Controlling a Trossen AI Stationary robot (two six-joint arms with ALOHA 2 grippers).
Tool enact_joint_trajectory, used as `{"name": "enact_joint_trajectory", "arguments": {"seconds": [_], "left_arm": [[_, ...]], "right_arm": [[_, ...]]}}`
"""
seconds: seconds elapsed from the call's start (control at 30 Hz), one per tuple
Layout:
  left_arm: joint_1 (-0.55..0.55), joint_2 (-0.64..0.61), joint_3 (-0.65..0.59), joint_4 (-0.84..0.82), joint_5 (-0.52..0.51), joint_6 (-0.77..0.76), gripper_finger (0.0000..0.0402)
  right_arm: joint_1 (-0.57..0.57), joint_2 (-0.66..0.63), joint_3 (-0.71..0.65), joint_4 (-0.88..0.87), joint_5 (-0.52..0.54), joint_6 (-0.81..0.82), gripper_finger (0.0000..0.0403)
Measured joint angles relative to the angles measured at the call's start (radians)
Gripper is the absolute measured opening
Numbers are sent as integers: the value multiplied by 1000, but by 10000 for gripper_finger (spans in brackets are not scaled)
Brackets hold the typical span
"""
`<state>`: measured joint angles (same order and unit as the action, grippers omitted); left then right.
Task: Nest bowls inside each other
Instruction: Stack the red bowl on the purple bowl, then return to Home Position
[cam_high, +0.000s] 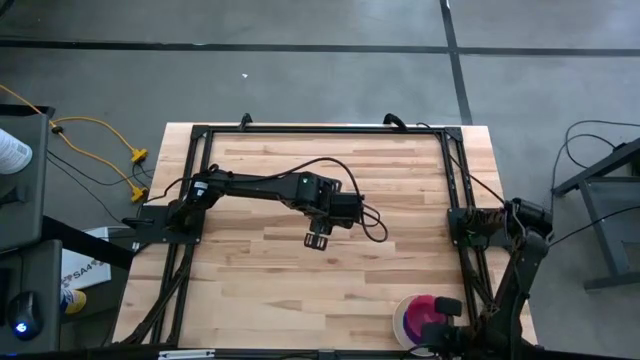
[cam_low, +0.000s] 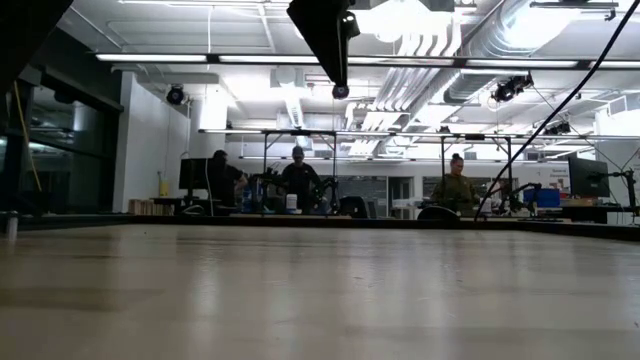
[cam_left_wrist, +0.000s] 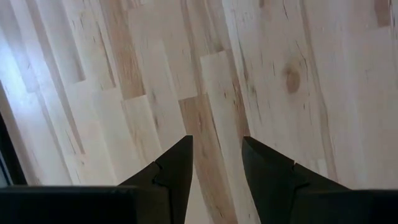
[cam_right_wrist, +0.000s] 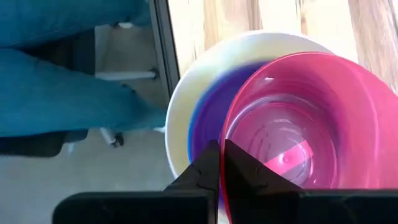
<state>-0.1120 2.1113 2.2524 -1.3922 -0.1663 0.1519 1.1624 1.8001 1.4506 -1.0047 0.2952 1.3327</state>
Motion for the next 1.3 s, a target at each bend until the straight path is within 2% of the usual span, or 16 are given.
{"name": "enact_joint_trajectory", "arguments": {"seconds": [0.17,0.63,1.13,1.3], "left_arm": [[0,0,0,1,3,-7,136],[0,0,0,-25,3,-32,136],[-8,0,0,-42,34,-54,136],[-14,0,0,-56,-37,-30,136]], "right_arm": [[4,39,0,37,38,-24,3],[0,73,0,140,43,-20,10],[0,73,0,140,39,-16,123],[-3,72,0,138,42,-42,147]]}}
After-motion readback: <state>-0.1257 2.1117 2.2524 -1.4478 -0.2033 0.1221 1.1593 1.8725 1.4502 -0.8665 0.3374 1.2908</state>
